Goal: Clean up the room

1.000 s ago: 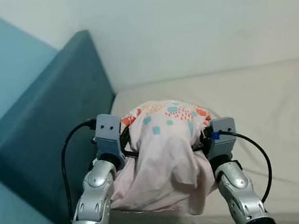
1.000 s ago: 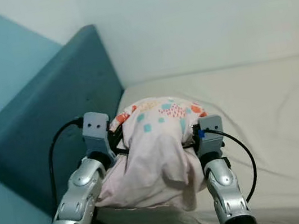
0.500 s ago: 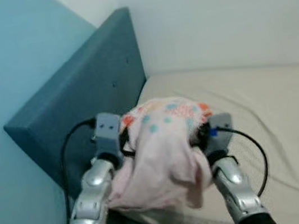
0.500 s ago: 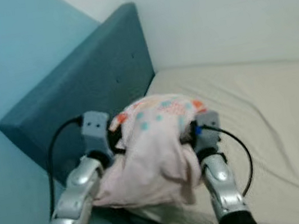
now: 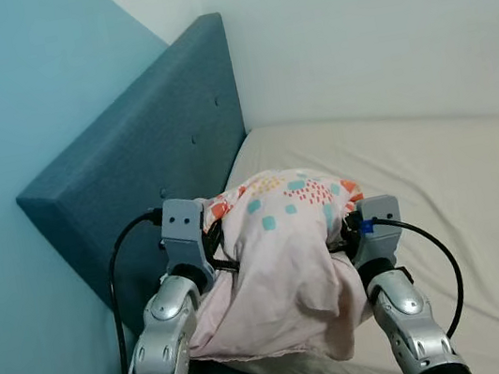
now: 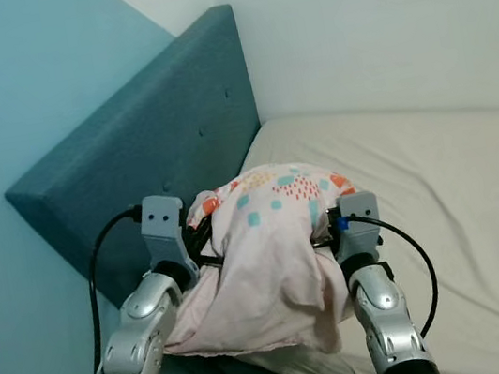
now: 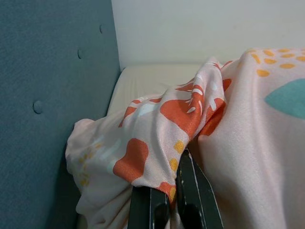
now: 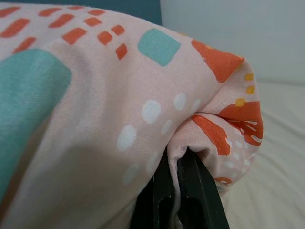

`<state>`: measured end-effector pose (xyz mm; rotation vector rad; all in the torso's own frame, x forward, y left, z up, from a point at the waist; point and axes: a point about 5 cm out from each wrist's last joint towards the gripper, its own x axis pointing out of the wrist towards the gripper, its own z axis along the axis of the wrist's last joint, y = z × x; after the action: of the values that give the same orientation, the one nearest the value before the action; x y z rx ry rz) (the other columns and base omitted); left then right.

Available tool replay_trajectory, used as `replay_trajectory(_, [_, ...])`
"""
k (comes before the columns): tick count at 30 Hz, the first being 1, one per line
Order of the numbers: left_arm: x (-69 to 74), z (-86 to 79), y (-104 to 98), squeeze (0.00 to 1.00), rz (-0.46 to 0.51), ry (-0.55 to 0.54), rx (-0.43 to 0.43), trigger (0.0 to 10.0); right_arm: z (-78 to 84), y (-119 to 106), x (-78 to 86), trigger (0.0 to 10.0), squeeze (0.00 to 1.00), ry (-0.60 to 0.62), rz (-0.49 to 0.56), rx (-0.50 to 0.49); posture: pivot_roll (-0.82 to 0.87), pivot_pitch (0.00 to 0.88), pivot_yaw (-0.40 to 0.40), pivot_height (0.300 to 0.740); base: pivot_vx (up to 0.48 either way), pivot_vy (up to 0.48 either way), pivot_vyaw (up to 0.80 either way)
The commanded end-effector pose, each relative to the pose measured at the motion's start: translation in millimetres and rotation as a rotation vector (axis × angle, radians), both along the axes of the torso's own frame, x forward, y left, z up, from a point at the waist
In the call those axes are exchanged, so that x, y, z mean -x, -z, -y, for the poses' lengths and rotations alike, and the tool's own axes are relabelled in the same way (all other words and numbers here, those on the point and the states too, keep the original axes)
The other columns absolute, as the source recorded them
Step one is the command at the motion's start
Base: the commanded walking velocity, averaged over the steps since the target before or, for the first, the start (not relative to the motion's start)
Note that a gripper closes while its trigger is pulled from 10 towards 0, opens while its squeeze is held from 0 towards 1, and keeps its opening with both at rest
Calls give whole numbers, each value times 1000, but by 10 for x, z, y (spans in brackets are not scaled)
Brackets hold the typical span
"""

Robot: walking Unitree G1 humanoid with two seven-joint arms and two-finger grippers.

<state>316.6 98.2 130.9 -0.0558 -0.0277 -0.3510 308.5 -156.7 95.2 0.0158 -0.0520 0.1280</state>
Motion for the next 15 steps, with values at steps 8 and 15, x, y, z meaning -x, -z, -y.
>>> replay_trajectory(8, [15, 16, -135, 0, 77, -13, 56, 10000, -121, -62, -4, 10000, 0, -66, 15, 17, -8, 0, 21, 740, 313, 0, 0])
replay_trajectory(15, [23, 4, -133, 0, 77, -15, 66, 10000, -102, -62, 1, 10000, 0, -72, 9, 23, -11, 0, 16, 740, 39, 0, 0])
